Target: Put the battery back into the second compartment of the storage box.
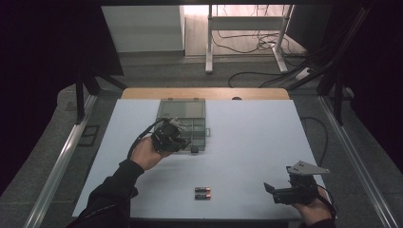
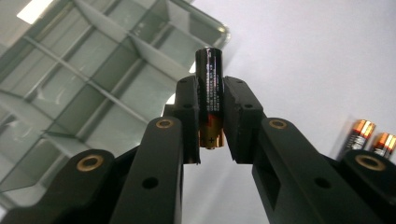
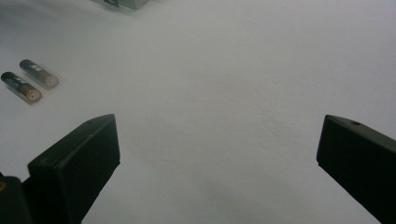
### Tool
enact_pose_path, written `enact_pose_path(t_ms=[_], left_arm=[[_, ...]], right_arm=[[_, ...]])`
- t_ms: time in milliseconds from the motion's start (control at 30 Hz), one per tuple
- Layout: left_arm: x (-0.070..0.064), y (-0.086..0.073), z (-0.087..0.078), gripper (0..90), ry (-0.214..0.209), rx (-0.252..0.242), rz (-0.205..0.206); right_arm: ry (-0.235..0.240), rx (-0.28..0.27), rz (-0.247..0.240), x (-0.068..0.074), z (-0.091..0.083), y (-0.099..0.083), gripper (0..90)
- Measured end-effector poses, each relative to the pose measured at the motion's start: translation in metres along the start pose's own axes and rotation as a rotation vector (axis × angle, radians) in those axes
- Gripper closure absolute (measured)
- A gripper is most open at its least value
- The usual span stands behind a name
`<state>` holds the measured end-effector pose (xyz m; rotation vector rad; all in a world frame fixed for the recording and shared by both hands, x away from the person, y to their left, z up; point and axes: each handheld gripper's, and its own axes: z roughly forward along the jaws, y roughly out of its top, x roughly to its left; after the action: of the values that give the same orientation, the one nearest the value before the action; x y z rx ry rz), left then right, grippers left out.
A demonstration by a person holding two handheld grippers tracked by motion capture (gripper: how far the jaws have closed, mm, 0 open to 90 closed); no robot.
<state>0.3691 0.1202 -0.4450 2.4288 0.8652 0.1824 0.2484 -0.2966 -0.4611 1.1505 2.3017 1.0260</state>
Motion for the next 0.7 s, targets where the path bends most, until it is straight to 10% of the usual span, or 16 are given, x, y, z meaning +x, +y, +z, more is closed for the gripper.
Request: enact_pose_path(t_ms=[700], left_arm=[[0.052,0.002,-0.002,76.5,0.102,-0.027,-0.127]], right_arm=[[0.003,0.004,-0.001,0.000,0.001,0.000,0.0]])
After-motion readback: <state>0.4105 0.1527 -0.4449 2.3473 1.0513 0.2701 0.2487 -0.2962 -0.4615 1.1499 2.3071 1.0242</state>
